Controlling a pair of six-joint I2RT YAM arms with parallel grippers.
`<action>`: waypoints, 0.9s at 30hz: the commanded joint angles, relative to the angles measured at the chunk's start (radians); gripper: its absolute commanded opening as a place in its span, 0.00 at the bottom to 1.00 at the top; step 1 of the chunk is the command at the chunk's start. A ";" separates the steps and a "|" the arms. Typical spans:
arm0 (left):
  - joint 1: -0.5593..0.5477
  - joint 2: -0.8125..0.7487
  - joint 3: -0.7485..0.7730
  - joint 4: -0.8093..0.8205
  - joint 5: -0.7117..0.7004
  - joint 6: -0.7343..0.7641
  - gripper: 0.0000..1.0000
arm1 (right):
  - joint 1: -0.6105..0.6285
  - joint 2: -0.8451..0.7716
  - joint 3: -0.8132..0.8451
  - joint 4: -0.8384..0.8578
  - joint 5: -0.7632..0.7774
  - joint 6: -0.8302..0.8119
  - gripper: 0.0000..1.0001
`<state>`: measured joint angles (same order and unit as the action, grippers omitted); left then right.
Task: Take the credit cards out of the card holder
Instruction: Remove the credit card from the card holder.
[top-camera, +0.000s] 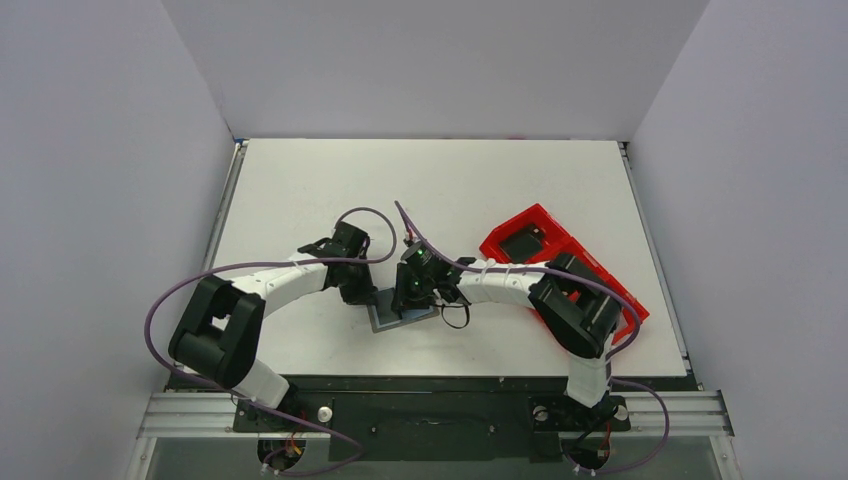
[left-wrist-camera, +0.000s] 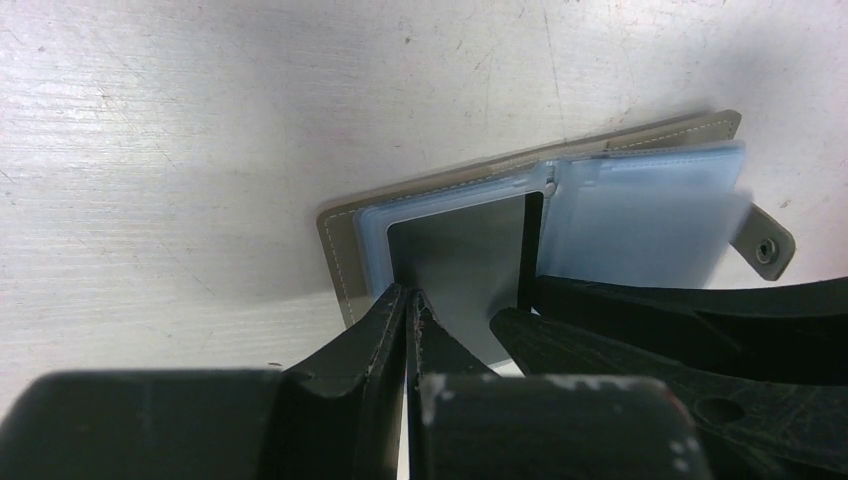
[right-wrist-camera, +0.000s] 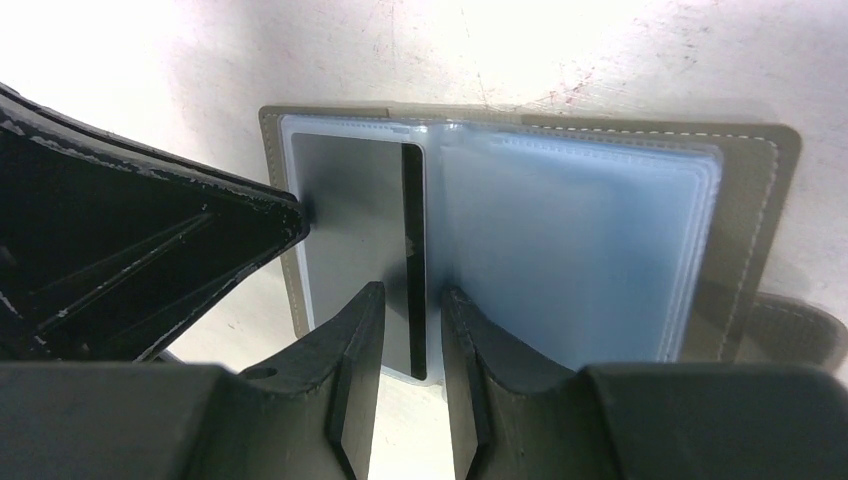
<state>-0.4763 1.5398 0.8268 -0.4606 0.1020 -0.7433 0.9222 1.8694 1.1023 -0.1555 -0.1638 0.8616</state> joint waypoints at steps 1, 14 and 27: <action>-0.006 0.017 0.004 0.041 0.003 0.011 0.00 | -0.010 0.024 -0.029 0.083 -0.024 0.028 0.25; -0.028 0.062 0.009 0.064 0.021 -0.010 0.00 | -0.059 -0.001 -0.140 0.219 -0.087 0.088 0.23; -0.026 0.085 0.014 0.047 0.013 -0.007 0.00 | -0.124 -0.030 -0.297 0.453 -0.172 0.198 0.22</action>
<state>-0.4911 1.5848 0.8429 -0.3969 0.1280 -0.7551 0.8215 1.8519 0.8654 0.2523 -0.3500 1.0340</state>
